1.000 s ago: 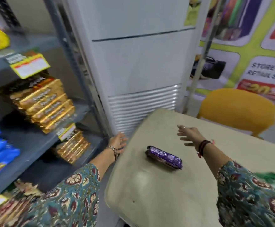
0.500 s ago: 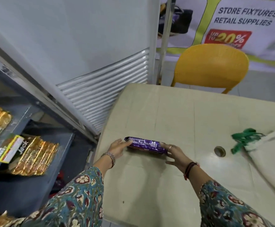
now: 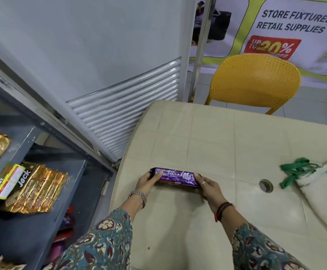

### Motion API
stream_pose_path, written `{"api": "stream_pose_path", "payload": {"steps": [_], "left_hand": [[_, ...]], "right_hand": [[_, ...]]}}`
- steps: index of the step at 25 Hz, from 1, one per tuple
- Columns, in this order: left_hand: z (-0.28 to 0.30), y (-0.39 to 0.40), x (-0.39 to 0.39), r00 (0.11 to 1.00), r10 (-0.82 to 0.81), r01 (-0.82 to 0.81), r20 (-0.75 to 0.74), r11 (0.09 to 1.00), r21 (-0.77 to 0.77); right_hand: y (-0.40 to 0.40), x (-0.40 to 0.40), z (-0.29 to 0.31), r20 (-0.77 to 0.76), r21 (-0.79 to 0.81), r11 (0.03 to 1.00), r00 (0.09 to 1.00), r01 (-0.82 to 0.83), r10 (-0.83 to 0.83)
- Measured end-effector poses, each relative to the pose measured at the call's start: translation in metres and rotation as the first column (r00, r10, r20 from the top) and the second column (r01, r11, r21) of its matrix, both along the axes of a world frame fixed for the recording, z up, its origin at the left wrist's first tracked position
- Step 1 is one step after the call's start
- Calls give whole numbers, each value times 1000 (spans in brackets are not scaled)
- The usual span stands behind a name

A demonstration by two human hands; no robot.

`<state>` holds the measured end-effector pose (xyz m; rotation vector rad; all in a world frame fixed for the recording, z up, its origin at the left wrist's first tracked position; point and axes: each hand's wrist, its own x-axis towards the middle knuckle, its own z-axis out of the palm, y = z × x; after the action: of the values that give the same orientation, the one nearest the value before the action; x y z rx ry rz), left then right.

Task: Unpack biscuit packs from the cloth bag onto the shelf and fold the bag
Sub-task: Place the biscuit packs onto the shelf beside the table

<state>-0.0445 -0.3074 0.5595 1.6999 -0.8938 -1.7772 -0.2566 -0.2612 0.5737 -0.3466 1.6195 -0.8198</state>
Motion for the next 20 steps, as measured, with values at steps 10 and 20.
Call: {"api": "stream_pose_path", "payload": {"steps": [10,20], "left_hand": [[68,43,25,936,305,-319,-176,946,-54],[270,122,119,741,598,-667,-304,709,-229]], "right_hand": [[10,18,65,6,-153,973,984,-173,176],[-18,119,248,-109,-472,670,792,-573,601]]}}
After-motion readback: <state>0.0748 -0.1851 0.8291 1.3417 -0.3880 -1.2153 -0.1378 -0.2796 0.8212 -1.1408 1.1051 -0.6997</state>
